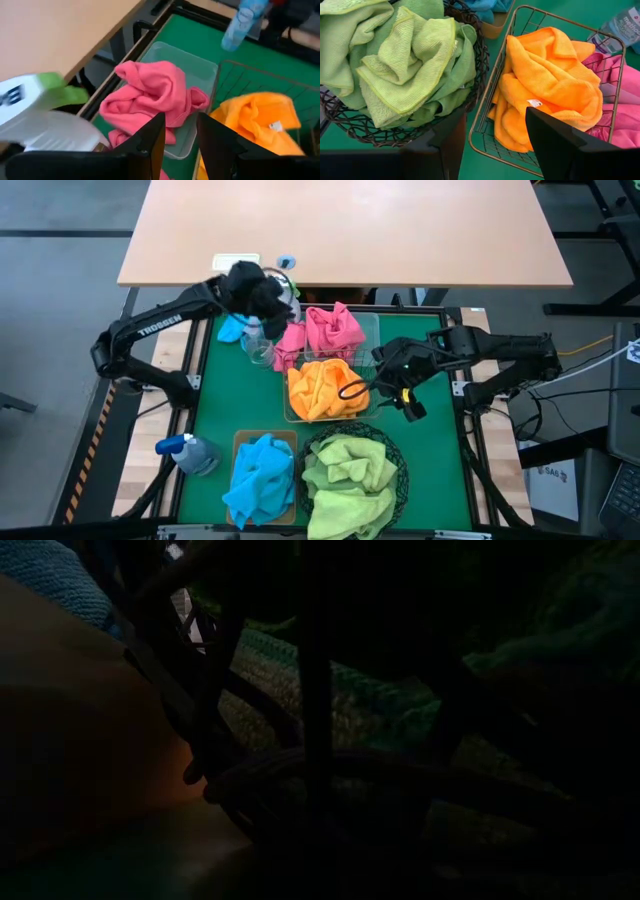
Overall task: Sort microfiber towel by color & place in baskets
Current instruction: Put the pink microfiber towel into the transparent bin
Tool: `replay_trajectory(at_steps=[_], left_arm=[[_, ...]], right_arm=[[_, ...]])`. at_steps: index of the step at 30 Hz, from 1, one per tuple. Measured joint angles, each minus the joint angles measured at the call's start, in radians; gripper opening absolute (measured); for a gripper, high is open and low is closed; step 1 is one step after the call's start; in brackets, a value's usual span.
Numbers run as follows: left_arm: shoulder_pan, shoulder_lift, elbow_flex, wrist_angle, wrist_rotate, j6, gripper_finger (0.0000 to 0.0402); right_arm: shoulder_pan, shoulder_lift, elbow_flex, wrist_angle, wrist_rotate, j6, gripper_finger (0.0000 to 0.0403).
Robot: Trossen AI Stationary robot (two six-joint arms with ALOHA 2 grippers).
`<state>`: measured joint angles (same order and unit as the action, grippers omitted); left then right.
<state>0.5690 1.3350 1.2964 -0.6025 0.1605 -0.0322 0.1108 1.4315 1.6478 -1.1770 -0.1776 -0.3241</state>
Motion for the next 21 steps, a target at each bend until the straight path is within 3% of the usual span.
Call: replay_trajectory(at_steps=[5, 10, 21], left_arm=[[-0.115, 0.007, 0.0, -0.003, -0.123, 0.036, 0.0107], [-0.177, 0.069, 0.0, -0.017, -0.143, 0.038, 0.0107], [-0.129, 0.264, 0.0, -0.012, -0.189, -0.004, 0.0107]], right_arm=[[0.0, 0.0, 0.0, 0.002, 0.0, 0.0, 0.0205], [0.0, 0.0, 0.0, 0.011, 0.0, 0.0, 0.0205], [0.0, 0.0, 0.0, 0.008, 0.0, 0.0, 0.0205]])
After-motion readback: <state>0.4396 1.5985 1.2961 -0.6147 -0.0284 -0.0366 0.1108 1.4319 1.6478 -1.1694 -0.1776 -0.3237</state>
